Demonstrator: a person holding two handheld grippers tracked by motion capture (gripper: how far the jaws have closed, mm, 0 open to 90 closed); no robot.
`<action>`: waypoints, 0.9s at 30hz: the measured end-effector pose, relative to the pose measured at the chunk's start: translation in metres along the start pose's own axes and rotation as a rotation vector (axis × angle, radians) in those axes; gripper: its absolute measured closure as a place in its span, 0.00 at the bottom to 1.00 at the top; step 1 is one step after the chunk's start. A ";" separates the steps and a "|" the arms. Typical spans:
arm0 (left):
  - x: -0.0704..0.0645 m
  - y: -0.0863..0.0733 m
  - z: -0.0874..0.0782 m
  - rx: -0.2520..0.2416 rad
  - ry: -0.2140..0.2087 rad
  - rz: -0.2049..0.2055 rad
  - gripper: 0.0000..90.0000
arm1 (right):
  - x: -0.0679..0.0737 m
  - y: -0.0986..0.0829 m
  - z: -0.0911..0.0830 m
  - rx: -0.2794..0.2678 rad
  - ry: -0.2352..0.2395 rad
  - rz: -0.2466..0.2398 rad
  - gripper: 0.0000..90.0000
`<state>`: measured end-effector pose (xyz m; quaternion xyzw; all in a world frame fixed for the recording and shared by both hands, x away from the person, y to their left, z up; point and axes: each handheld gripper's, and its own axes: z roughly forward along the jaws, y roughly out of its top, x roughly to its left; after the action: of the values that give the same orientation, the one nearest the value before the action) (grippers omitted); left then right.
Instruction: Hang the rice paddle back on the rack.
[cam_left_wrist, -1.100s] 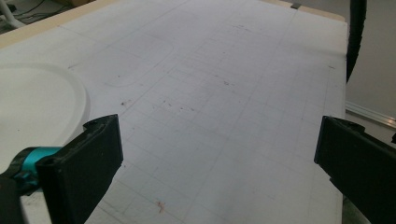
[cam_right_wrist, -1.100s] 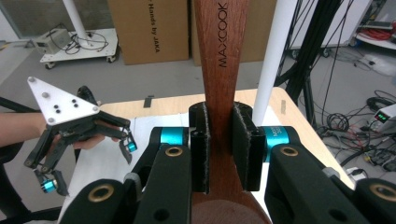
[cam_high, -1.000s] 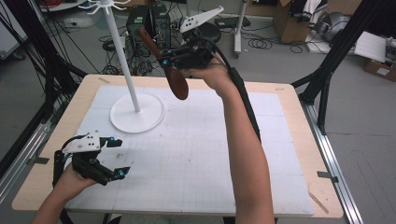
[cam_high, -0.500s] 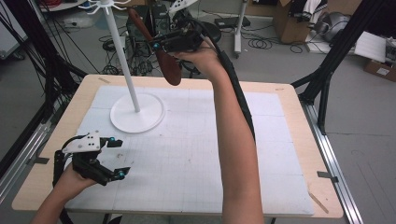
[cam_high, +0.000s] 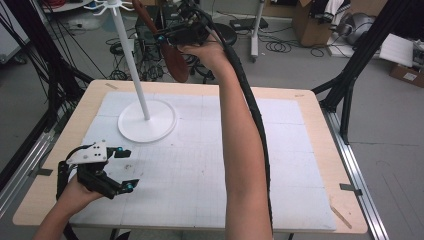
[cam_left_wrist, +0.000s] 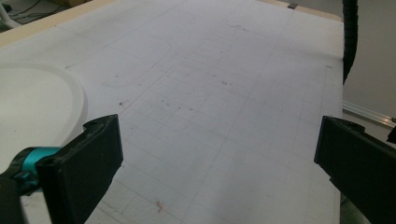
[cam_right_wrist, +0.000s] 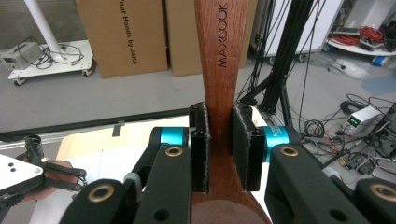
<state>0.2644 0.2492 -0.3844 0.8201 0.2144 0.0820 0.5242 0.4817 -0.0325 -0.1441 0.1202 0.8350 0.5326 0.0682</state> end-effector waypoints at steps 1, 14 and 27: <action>0.000 0.000 0.000 0.001 -0.001 -0.001 0.02 | -0.001 0.000 0.000 0.001 -0.005 -0.003 0.87; -0.001 0.000 0.001 0.007 -0.008 0.005 0.02 | -0.002 0.001 0.008 0.008 -0.006 -0.002 0.87; -0.002 0.000 0.002 0.005 -0.015 0.001 0.02 | -0.005 0.003 0.016 0.017 -0.013 -0.002 0.87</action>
<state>0.2632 0.2469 -0.3848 0.8220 0.2104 0.0757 0.5238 0.4902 -0.0187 -0.1481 0.1237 0.8392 0.5245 0.0731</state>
